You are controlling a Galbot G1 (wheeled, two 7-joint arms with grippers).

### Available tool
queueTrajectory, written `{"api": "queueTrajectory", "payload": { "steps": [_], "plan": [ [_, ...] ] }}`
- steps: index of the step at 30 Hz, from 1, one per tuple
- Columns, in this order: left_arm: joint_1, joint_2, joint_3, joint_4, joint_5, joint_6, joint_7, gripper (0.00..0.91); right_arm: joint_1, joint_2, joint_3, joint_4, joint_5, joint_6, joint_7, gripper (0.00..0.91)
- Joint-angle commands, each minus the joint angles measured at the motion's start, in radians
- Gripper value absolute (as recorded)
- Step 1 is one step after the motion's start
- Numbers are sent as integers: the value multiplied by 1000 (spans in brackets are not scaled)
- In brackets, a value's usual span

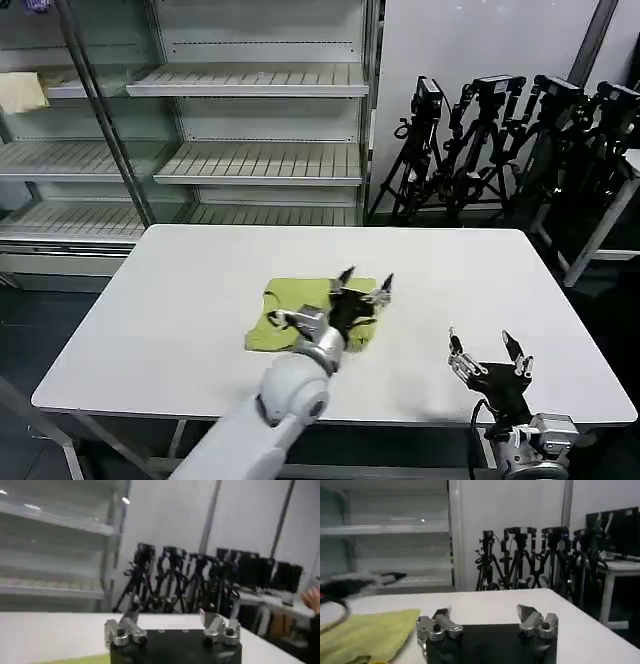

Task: Fold and organize the clothes.

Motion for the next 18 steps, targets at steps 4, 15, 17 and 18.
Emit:
{"api": "queueTrajectory", "payload": {
  "steps": [4, 15, 17, 18],
  "plan": [
    [485, 232, -474, -342, 232, -40, 90, 907, 25, -24, -46, -27, -76, 86, 5, 907],
    [679, 132, -585, -452, 318, -7, 125, 907, 13, -27, -49, -26, -116, 112, 4, 907],
    [702, 123, -589, -466, 337, -5, 130, 907, 14, -28, -55, -25, -116, 112, 0, 907],
    [714, 119, -590, -472, 344, -4, 133, 907, 14, -28, -56, -25, -116, 112, 0, 907]
  ]
}}
